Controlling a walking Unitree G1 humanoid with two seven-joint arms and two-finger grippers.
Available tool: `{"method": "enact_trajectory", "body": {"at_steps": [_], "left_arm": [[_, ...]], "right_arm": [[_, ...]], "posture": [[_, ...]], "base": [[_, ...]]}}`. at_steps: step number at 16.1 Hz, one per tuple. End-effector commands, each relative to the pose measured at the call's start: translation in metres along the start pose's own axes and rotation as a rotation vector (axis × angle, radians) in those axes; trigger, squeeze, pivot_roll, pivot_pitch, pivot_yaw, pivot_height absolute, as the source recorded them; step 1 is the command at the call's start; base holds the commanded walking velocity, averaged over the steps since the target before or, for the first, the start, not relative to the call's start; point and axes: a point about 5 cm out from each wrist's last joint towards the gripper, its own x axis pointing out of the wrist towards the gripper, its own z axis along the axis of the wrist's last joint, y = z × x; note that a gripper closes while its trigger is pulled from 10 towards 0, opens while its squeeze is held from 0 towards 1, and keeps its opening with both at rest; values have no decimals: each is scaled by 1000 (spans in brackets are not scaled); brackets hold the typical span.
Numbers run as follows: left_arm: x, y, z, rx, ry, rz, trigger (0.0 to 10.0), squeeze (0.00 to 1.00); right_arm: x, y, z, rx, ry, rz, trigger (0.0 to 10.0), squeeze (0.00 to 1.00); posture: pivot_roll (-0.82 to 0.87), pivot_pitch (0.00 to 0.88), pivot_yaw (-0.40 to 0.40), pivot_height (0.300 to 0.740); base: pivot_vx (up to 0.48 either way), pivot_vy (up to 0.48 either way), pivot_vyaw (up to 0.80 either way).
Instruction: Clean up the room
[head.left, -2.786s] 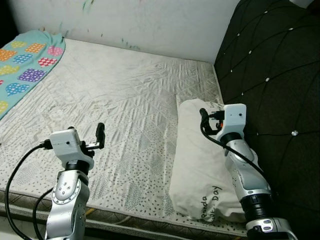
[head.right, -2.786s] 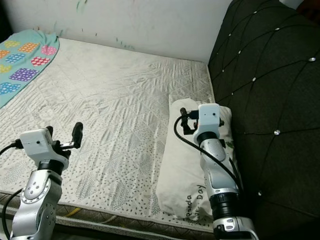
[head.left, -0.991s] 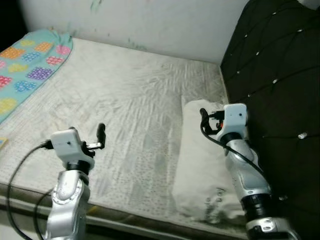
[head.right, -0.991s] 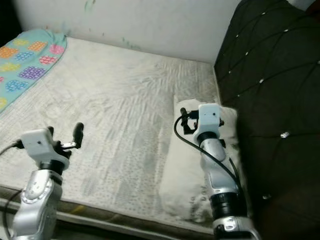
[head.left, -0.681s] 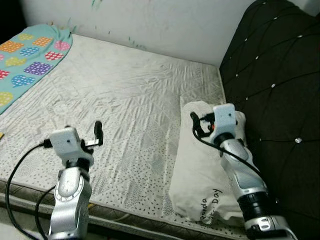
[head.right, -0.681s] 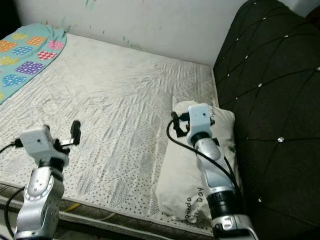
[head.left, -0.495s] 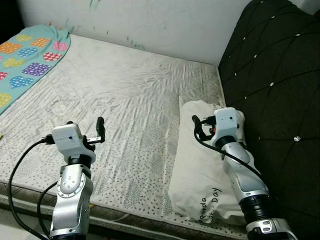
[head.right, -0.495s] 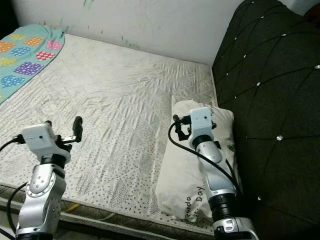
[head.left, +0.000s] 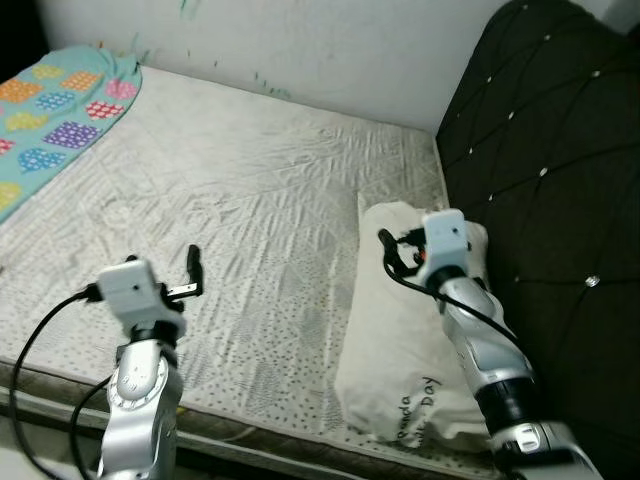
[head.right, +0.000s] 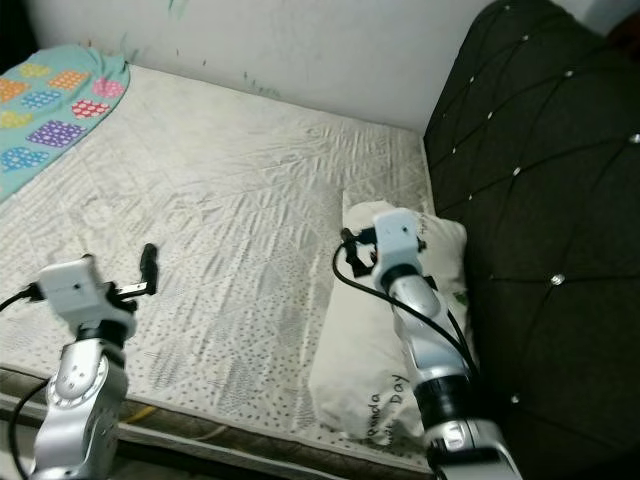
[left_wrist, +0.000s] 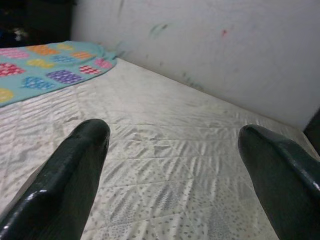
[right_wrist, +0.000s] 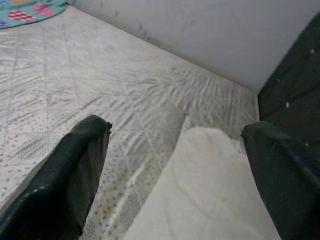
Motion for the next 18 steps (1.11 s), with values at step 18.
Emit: {"method": "enact_trajectory", "body": {"at_steps": [18], "left_arm": [[23, -24, -10, 20, 50, -182, 10000, 0]], "right_arm": [[-23, -23, -12, 51, -52, -218, 10000, 0]], "posture": [[-55, 0, 29, 740]], "base": [[0, 0, 0]]}}
